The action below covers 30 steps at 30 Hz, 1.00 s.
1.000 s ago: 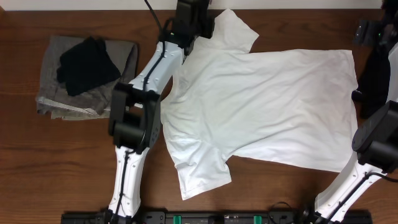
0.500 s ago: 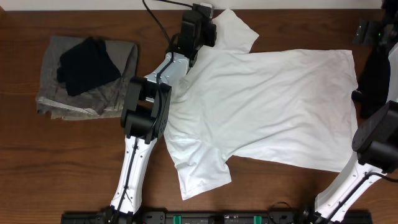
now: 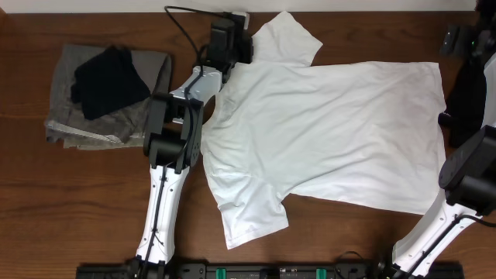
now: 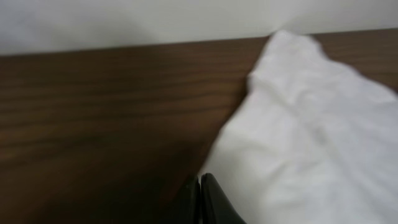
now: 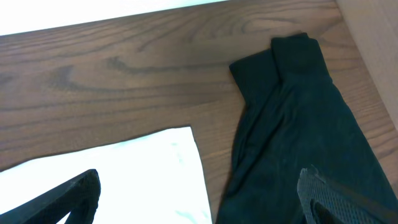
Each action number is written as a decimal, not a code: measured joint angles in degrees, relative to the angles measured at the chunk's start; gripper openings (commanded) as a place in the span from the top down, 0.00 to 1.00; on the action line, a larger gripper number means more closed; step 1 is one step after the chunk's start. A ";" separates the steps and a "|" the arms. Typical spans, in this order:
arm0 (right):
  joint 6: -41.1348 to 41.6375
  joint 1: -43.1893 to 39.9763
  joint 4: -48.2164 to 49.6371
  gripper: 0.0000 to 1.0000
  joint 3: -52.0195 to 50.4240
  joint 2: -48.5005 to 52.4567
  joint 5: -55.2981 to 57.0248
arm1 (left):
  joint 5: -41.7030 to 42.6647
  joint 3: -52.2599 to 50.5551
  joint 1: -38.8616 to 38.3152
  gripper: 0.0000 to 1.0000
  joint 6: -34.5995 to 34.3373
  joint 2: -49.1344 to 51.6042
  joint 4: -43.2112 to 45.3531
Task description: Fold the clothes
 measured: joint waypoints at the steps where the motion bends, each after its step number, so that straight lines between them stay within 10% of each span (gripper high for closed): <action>1: 0.00 0.00 0.00 0.01 0.00 0.00 0.00 | 0.22 0.04 0.33 0.94 0.00 0.33 0.22; 30: 0.00 0.00 0.00 0.01 0.00 0.00 0.00 | -1.38 2.78 10.62 0.94 0.02 -0.90 -9.22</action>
